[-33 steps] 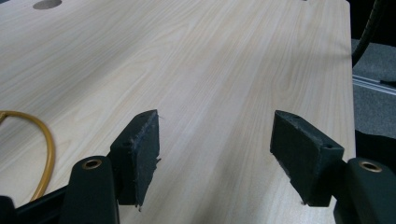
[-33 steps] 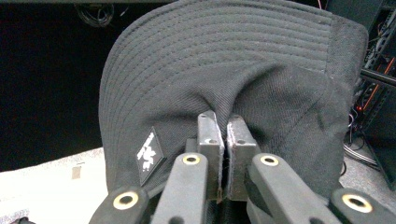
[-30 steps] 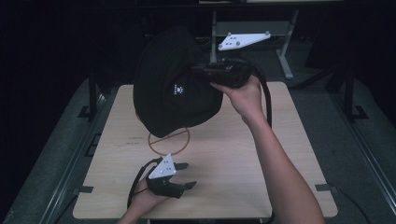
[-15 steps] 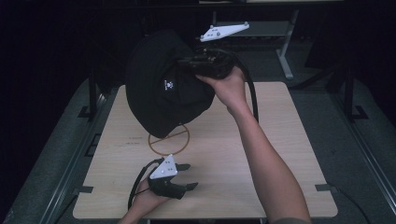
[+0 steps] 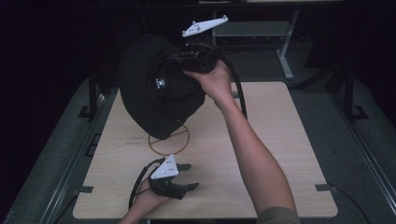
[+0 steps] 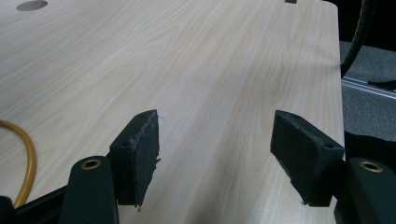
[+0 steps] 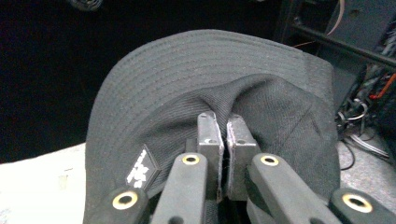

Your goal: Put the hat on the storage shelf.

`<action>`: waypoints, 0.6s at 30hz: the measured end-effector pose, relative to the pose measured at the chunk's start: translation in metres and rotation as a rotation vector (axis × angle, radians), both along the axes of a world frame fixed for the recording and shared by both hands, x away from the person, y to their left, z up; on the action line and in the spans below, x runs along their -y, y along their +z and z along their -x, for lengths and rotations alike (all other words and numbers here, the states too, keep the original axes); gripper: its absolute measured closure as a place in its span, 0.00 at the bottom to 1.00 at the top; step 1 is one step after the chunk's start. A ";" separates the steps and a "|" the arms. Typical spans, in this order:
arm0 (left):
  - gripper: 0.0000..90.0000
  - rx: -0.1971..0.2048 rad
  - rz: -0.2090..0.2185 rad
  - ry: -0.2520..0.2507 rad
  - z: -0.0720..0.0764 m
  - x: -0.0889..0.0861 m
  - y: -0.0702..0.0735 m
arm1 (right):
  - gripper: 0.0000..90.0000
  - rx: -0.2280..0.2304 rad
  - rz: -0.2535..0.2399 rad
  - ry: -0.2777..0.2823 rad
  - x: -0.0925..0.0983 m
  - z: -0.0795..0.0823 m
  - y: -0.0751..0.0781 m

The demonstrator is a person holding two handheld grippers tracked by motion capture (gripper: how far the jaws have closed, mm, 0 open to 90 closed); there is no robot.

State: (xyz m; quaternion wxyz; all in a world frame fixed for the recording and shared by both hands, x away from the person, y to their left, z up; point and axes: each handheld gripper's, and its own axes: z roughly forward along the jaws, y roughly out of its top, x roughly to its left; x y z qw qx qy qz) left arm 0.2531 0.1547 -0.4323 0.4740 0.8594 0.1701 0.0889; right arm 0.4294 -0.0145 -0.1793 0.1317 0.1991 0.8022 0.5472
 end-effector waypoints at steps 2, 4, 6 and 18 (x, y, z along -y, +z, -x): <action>0.36 -0.005 0.002 -0.003 0.000 0.001 -0.001 | 0.96 -0.008 0.022 0.015 -0.008 -0.004 -0.001; 0.36 -0.008 0.002 -0.004 0.000 0.002 -0.001 | 0.96 -0.015 0.029 0.013 -0.011 -0.006 -0.001; 0.36 -0.001 -0.004 -0.009 0.001 0.003 -0.001 | 0.96 -0.020 0.060 0.018 -0.024 -0.011 -0.001; 0.36 0.007 -0.014 -0.026 0.002 0.006 -0.001 | 0.89 -0.003 0.247 0.048 -0.081 -0.026 -0.007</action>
